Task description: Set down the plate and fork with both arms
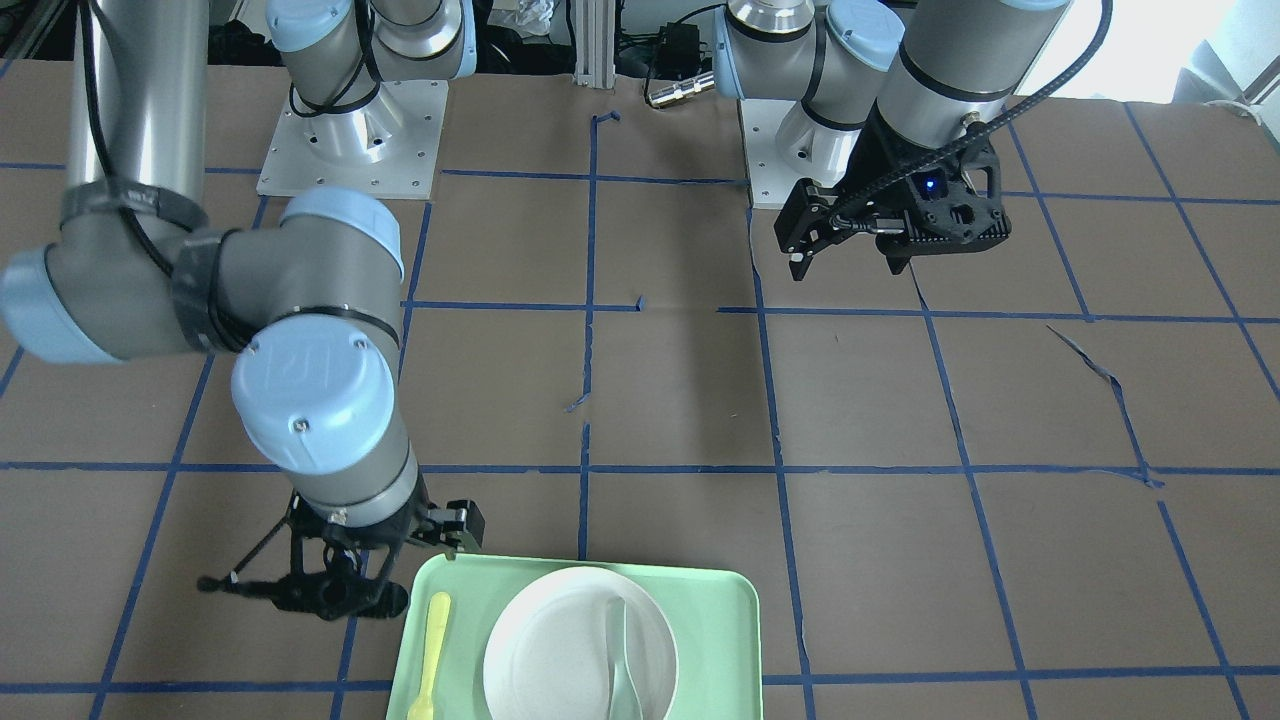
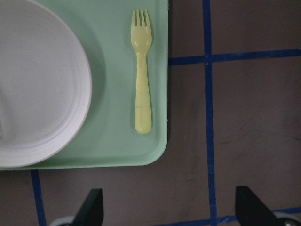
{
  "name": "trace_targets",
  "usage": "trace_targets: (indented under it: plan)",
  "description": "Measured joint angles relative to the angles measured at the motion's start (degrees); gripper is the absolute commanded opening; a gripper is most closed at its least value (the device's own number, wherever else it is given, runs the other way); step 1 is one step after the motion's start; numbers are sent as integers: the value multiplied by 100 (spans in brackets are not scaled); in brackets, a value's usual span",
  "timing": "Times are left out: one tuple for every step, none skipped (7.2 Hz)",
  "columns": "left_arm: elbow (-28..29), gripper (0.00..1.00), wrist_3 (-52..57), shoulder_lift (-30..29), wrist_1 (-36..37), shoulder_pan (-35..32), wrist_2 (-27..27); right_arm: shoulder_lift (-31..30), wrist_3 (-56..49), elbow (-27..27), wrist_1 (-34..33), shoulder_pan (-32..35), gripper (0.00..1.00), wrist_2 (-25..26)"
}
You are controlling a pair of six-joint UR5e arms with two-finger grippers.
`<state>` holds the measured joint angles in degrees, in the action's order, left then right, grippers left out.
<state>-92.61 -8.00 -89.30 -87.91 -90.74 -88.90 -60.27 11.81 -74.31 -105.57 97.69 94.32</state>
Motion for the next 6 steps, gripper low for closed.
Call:
trace_targets:
  plan:
    - [6, 100, 0, 19, -8, -2, -7, -660, -1, -529, 93, -97, 100, -42]
    - [6, 100, 0, 37, -18, -4, -11, -1305, -28, -980, 347, -207, 100, -38]
    - [1, 100, -2, 51, -27, -11, -17, -1896, -115, -1270, 693, -282, 100, -19]
    - [-6, 100, -5, 65, -37, -17, -27, -2356, -221, -1402, 991, -326, 100, -28]
    - [-5, 100, -8, 76, -45, -19, -34, -2652, -269, -1466, 1221, -341, 100, -47]
    - [-1, 100, -8, 83, -49, -24, -40, -2806, -274, -1482, 1340, -341, 100, -62]
